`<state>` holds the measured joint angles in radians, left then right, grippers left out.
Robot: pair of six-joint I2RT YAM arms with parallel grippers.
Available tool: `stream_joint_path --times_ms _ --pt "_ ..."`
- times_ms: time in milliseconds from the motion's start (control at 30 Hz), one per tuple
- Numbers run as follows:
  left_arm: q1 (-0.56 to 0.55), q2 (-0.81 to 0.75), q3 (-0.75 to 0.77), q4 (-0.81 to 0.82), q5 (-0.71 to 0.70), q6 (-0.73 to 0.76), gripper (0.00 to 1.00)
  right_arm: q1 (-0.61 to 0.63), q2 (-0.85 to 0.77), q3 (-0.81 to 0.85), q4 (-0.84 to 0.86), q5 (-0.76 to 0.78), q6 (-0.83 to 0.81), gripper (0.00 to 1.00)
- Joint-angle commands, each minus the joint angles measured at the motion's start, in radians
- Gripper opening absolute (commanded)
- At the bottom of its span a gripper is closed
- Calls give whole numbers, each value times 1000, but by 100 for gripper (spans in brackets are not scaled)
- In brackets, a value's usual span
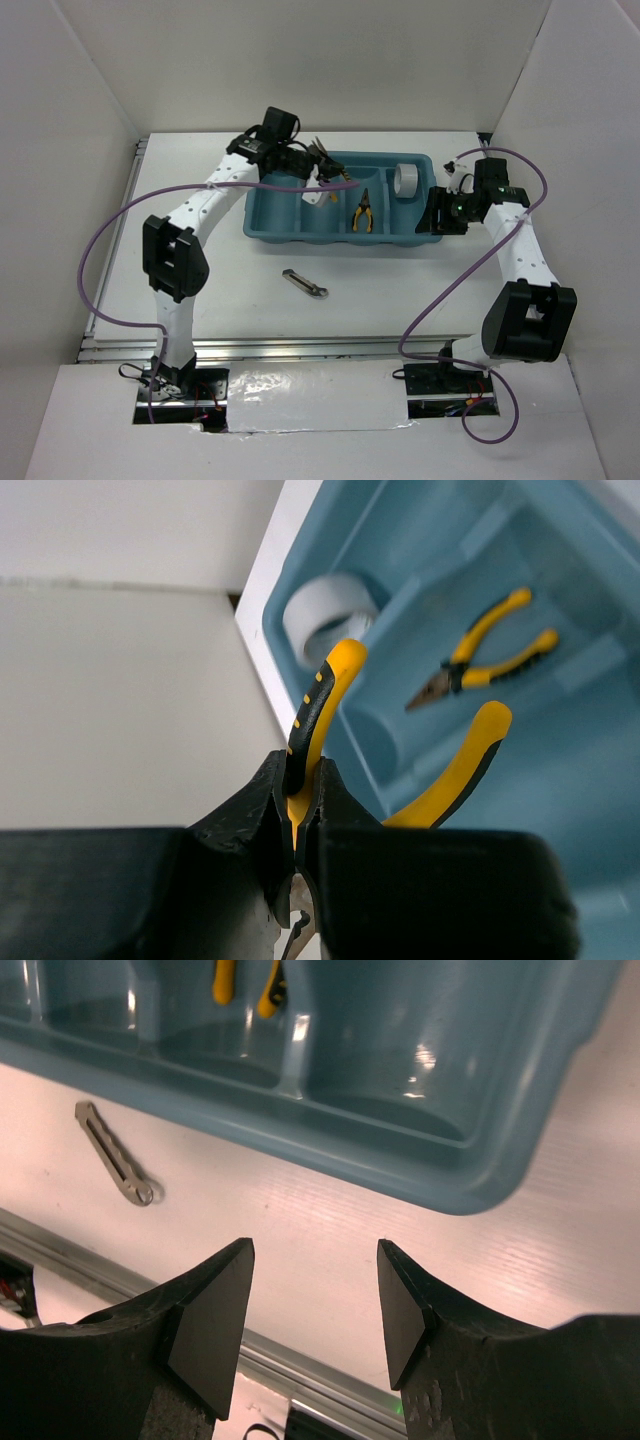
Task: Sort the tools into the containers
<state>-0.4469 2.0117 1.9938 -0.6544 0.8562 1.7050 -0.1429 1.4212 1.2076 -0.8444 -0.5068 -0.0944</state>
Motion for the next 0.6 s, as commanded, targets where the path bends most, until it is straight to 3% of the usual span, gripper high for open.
stream_joint_path --times_ms 0,300,467,567 --pt "-42 56 62 61 102 71 0 -55 -37 0 16 -30 -7 61" --pt "-118 189 26 313 165 4 0 -112 -27 -5 10 -64 -11 60" --pt "-131 294 114 316 164 -39 1 -126 -42 1 -10 -64 -18 60" --pt "-130 318 102 311 156 -1 23 -132 -42 4 -15 -70 -18 60"
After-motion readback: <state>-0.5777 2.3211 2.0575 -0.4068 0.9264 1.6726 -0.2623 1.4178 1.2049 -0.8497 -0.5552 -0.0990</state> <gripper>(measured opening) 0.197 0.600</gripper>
